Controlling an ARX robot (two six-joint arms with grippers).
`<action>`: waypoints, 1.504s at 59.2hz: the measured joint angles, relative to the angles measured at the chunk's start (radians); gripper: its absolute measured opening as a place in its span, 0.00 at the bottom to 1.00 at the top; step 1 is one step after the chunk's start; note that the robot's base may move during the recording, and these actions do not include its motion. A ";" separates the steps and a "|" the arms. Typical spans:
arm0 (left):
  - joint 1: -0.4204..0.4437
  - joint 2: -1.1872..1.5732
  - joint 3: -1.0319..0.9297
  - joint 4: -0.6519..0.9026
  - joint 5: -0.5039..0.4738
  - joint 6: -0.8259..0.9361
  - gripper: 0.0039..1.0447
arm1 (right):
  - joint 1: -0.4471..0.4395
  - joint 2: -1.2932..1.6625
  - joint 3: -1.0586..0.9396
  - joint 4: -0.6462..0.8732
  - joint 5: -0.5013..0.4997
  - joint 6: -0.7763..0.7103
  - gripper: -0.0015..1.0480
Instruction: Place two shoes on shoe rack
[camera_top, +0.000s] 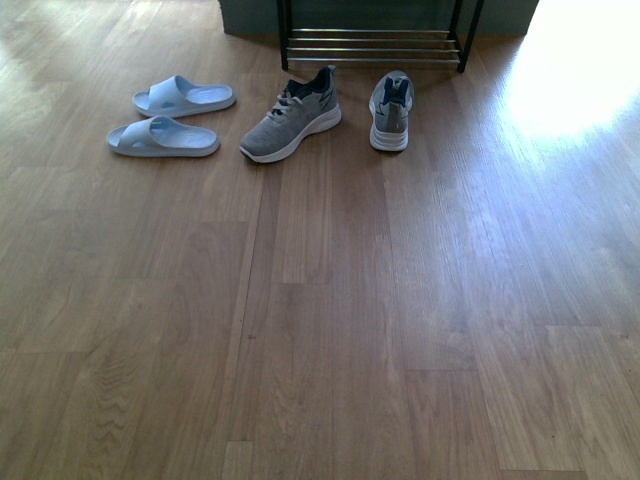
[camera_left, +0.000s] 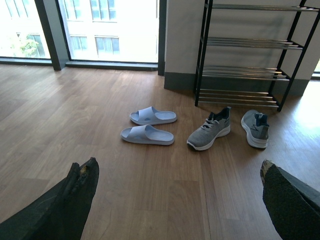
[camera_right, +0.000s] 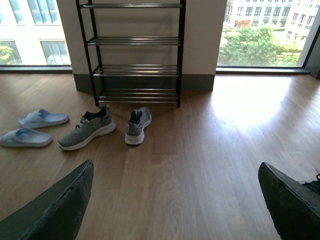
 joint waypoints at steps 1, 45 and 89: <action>0.000 0.000 0.000 0.000 0.000 0.000 0.91 | 0.000 0.000 0.000 0.000 0.000 0.000 0.91; 0.000 0.000 0.000 0.000 0.000 0.000 0.91 | 0.000 0.000 0.000 0.000 0.000 0.000 0.91; 0.000 0.000 0.000 0.000 0.000 0.000 0.91 | 0.000 0.000 0.000 0.000 0.000 0.000 0.91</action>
